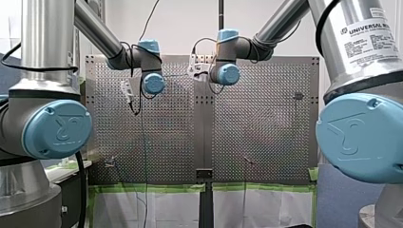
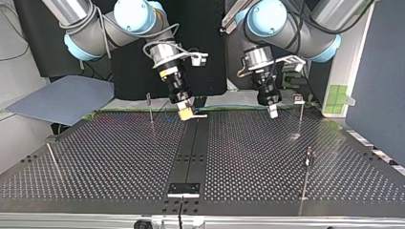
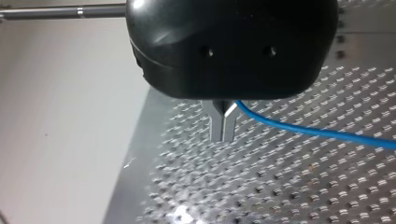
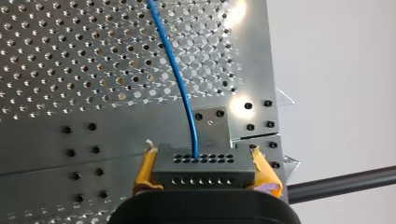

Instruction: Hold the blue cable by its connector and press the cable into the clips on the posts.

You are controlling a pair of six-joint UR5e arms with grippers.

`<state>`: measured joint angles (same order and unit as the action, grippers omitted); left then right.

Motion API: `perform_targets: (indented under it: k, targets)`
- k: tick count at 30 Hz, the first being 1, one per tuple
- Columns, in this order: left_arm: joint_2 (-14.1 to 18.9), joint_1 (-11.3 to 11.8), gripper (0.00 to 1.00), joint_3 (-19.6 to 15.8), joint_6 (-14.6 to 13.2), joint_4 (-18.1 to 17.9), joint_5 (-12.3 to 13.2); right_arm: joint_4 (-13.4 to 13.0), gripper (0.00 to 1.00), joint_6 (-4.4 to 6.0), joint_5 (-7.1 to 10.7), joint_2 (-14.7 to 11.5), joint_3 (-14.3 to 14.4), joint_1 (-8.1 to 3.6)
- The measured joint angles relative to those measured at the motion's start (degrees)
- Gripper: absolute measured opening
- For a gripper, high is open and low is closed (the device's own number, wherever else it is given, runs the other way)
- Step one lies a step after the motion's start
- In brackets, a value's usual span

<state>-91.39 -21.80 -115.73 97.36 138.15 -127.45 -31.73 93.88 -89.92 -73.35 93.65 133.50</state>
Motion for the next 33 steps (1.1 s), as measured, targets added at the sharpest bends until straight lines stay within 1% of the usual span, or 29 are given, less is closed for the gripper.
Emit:
perform_targets:
  k: [3,6,8,12,18,21,23,26,29,33]
  targets:
    - [1.5,1.4,0.00,0.3,0.9,1.5,1.3,0.0,0.00,0.00,0.14,1.3,-0.3,0.01]
    - [3.0,2.9,0.00,0.4,1.2,3.0,2.8,0.0,0.00,0.00,0.31,2.6,-0.8,0.20]
    - [4.0,3.9,0.00,0.4,1.3,4.0,3.4,0.0,0.00,0.00,0.51,3.1,-1.4,0.32]
    - [6.2,6.0,0.00,0.4,1.4,6.2,3.4,0.4,0.00,0.00,0.89,3.4,-3.0,0.48]
    - [9.3,7.8,0.00,0.9,1.4,9.3,3.4,1.5,0.00,0.00,1.86,3.6,-5.8,0.86]
    - [10.7,8.5,0.00,1.6,1.4,10.9,3.8,2.1,0.00,0.00,2.45,3.7,-7.4,1.14]
    - [10.9,8.8,0.00,2.1,1.4,11.9,4.2,2.4,0.00,0.00,2.75,3.7,-8.5,1.32]
    - [10.3,9.5,0.00,3.2,1.4,13.6,4.6,2.5,0.00,0.01,2.96,3.8,-10.0,1.58]
    - [9.7,10.1,0.00,4.3,1.5,15.3,5.4,2.6,0.00,0.14,3.19,4.0,-10.9,1.84]
    - [10.2,11.1,0.00,5.4,1.6,17.5,6.1,2.8,0.00,0.23,3.31,4.6,-12.0,2.18]
